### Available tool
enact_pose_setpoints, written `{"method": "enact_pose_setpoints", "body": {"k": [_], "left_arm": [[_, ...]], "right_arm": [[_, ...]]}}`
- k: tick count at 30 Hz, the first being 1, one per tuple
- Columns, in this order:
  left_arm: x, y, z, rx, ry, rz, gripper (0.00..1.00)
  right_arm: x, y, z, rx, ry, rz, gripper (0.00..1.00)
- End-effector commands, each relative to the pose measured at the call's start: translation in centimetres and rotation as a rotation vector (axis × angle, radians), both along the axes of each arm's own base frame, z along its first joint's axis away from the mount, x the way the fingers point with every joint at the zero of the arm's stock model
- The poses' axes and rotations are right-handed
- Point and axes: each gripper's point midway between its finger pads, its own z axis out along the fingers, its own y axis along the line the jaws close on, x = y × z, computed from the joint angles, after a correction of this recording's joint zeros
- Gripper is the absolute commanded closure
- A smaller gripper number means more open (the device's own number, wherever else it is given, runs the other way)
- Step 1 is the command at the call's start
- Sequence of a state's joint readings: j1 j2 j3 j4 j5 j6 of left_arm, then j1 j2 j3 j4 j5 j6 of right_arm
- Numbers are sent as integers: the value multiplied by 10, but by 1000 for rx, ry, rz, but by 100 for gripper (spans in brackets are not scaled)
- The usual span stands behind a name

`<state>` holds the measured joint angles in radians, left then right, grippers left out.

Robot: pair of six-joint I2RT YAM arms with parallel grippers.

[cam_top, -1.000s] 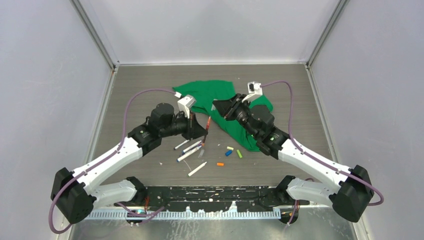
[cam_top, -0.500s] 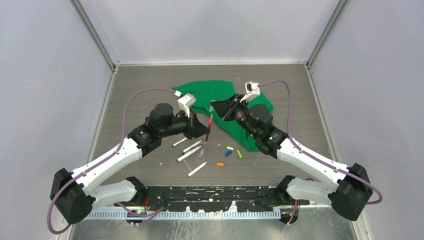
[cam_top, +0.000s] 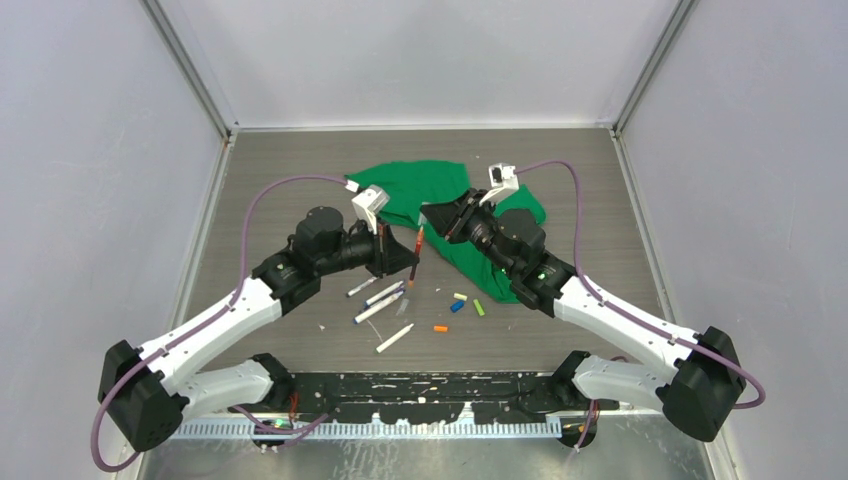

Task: Insert the pens into the pen caps
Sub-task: Insert the pen cap onto the pen.

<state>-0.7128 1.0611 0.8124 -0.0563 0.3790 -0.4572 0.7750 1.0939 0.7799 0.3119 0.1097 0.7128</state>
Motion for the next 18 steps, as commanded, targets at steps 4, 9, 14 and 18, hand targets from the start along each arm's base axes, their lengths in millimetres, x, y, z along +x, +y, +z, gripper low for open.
{"method": "enact_pose_setpoints", "body": {"k": [4,9,14,18], "left_arm": [[2,-2,34,-80,-81,8,97],[2,-2,33,-82,-74,10,97],[3,-3,34,-84,-74,13,97],[3,-4,36,-90,-70,10,97]], "right_arm": [[-3,1,23,50,-37,14,85],[-4,2,23,55,-33,23,85],[-6,5,22,52,-35,39,85],[-8,8,17,43,-29,59,85]]}}
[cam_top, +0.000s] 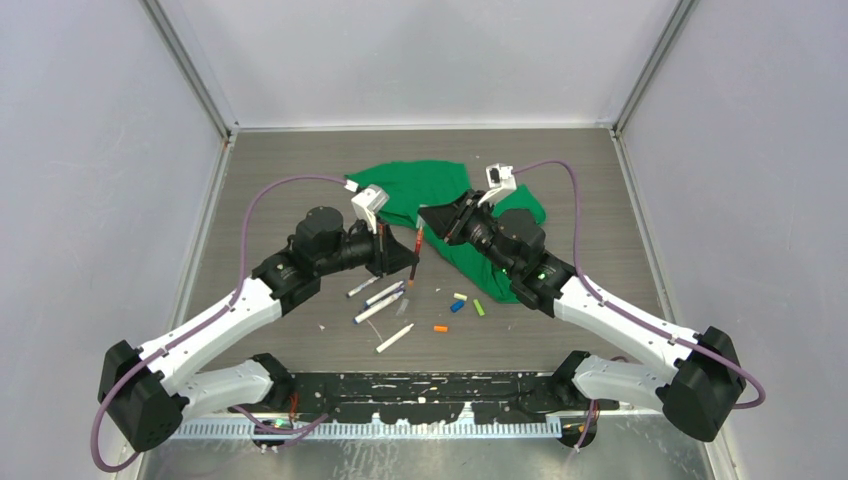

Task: Insert the pens into the pen caps
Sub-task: Insert the pen cap onto the pen.

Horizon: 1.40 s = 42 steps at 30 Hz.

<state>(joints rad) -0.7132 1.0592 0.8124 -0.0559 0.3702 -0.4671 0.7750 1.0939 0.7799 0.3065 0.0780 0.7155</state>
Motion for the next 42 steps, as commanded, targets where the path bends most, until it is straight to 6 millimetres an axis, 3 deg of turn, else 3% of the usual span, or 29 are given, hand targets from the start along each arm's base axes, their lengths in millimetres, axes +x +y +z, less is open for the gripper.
{"method": "enact_pose_setpoints", "body": {"k": [1,31,42], "left_arm": [[3,-4,35,-89,-76,4,97],[25,-4,58,-187,-149,111,100],[31,-8,69,-190,-194,104,100]], "right_arm": [[-5,5,17,42,-31,31,85],[-34,13,-33,-101,-6,145,85],[-57,26,-47,-174,-48,293,83]]}}
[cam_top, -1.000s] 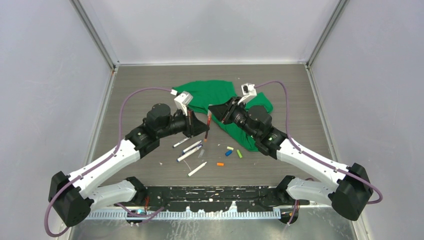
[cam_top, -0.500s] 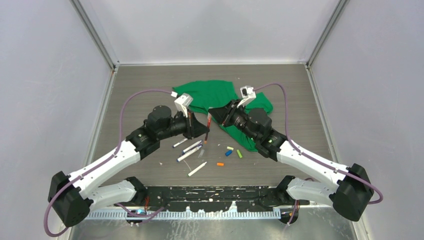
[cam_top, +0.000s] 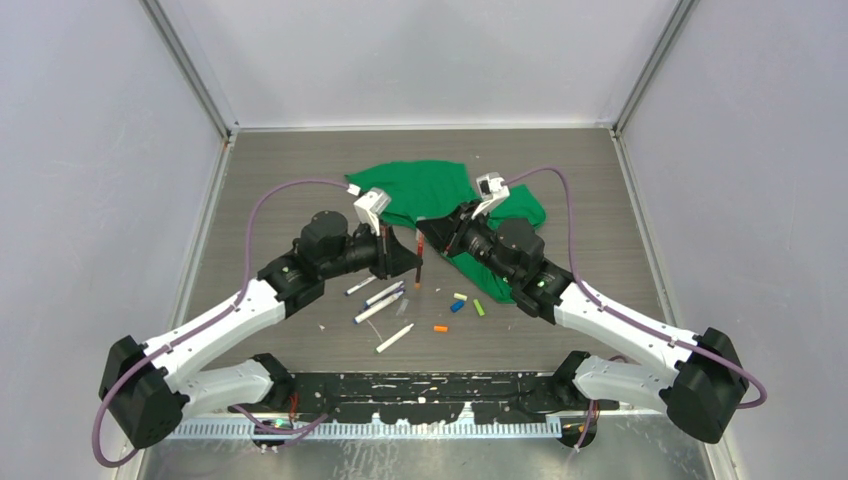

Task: Insert the pens into the pen caps
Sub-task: Insert the pen cap onto the pen.

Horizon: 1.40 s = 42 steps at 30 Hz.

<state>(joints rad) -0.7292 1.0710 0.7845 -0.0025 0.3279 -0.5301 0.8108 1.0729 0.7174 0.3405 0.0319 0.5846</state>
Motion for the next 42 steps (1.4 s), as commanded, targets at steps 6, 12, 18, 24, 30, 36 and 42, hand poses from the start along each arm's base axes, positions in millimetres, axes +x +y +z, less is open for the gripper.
{"method": "enact_pose_setpoints", "body": {"k": [6,12,18,24,30,36,42], "left_arm": [[26,1,77,-157,-255,76,100],[25,7,77,-155,-263,95,100],[20,3,54,-107,-209,57,100],[15,3,44,-80,-178,31,99],[20,2,32,-52,-172,40,99],[27,-1,2,44,-129,27,99],[26,-9,-2,34,-112,-12,100]], "right_arm": [[-47,23,-31,-100,30,265,83],[-44,18,-39,-110,92,220,82],[-35,11,-43,-83,112,140,82],[-45,14,-45,-102,15,222,81],[-36,11,-64,-115,189,138,81],[-28,4,-96,-156,324,33,81],[-39,7,-103,-208,204,118,81]]}}
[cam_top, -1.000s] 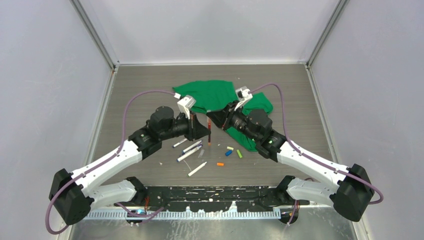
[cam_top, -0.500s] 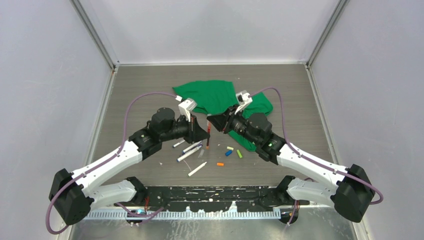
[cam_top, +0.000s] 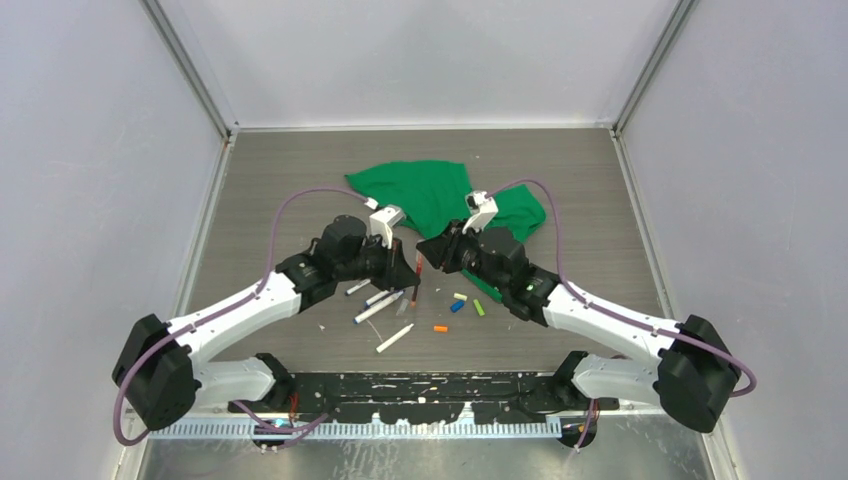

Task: Insert the pens into the pen caps
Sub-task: Insert the pen cap onto the pen.

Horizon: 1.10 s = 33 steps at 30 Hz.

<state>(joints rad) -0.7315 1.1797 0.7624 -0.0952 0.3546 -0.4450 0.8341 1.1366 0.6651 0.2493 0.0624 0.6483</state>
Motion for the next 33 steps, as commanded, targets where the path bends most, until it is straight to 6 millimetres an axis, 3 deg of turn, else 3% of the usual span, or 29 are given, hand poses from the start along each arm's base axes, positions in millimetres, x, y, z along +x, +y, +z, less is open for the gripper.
{"method": "enact_pose_setpoints", "body": {"k": [1,8,14,18,23,33], "left_arm": [[33,-13,64,-151,-215,36,100],[27,-21,72,-260,-178,-22,100],[23,-18,71,-272,-158,-43,100],[25,-13,58,-233,-157,-19,100],[33,-9,26,-158,-133,12,99],[29,-3,-10,-48,-64,5,84]], "right_arm": [[-37,6,-33,-77,17,164,80],[-76,19,-32,33,-4,379,80],[-92,17,-28,28,-14,462,80],[-76,3,-42,-43,41,324,80],[-53,-15,-65,-102,95,146,80],[-35,-28,-83,-65,178,-44,80]]}}
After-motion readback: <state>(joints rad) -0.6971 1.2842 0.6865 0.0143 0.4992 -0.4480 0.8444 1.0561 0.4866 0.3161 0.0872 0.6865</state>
